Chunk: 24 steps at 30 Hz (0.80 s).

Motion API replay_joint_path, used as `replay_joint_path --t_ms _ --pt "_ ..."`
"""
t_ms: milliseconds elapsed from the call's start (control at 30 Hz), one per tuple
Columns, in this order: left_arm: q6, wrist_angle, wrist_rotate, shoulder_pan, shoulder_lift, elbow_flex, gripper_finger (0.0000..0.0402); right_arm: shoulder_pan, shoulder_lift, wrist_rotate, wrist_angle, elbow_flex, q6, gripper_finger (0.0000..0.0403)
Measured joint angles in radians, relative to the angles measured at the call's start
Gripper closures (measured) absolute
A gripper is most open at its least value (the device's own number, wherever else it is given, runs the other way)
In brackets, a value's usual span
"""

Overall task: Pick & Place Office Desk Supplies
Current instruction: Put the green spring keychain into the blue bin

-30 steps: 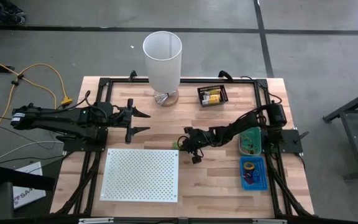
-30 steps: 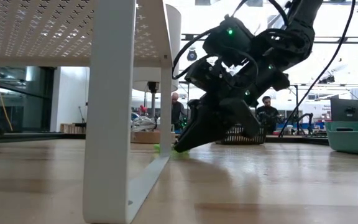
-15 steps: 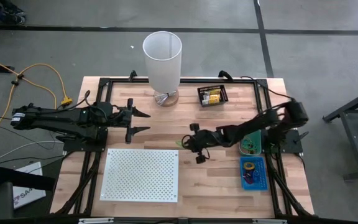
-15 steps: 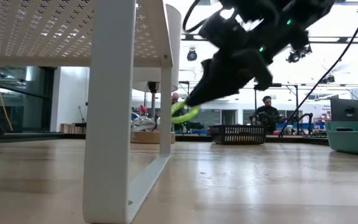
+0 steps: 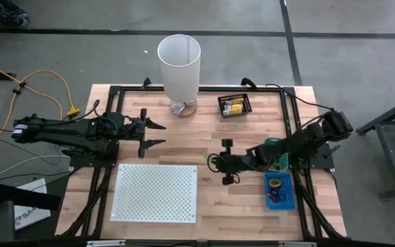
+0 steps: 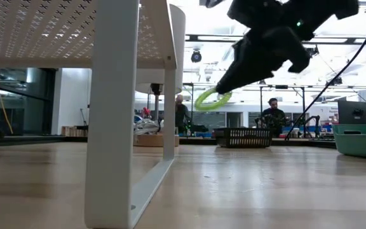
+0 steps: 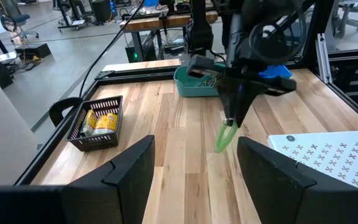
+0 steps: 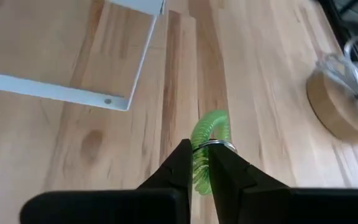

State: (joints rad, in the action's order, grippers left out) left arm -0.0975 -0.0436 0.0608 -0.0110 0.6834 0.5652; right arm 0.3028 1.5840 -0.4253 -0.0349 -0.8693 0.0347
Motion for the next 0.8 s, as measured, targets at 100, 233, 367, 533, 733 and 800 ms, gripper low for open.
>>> replay_joint_path --t_ms 100,233,367,533,733,800 --pt "0.000 0.000 0.000 0.000 0.000 0.000 0.0181 0.043 -0.009 -0.057 -0.075 -0.001 -0.083 0.0377" --pt "0.000 0.000 0.000 0.000 0.000 0.000 0.0181 0.121 -0.052 -0.131 -0.167 -0.003 -0.201 0.0377" --pt "0.000 0.000 0.000 0.000 0.000 0.000 0.0181 0.211 -0.093 -0.205 -0.280 -0.001 -0.349 0.0377" --pt "0.000 0.000 0.000 0.000 0.000 0.000 0.0181 0.329 -0.141 -0.272 -0.434 -0.001 -0.558 0.0377" --pt "0.000 0.000 0.000 0.000 0.000 0.000 0.0181 0.469 -0.165 -0.301 -0.620 -0.001 -0.798 0.0378" --pt "0.000 0.000 0.000 0.000 0.000 0.000 0.0181 0.514 -0.165 -0.299 -0.682 -0.001 -0.876 0.0378"
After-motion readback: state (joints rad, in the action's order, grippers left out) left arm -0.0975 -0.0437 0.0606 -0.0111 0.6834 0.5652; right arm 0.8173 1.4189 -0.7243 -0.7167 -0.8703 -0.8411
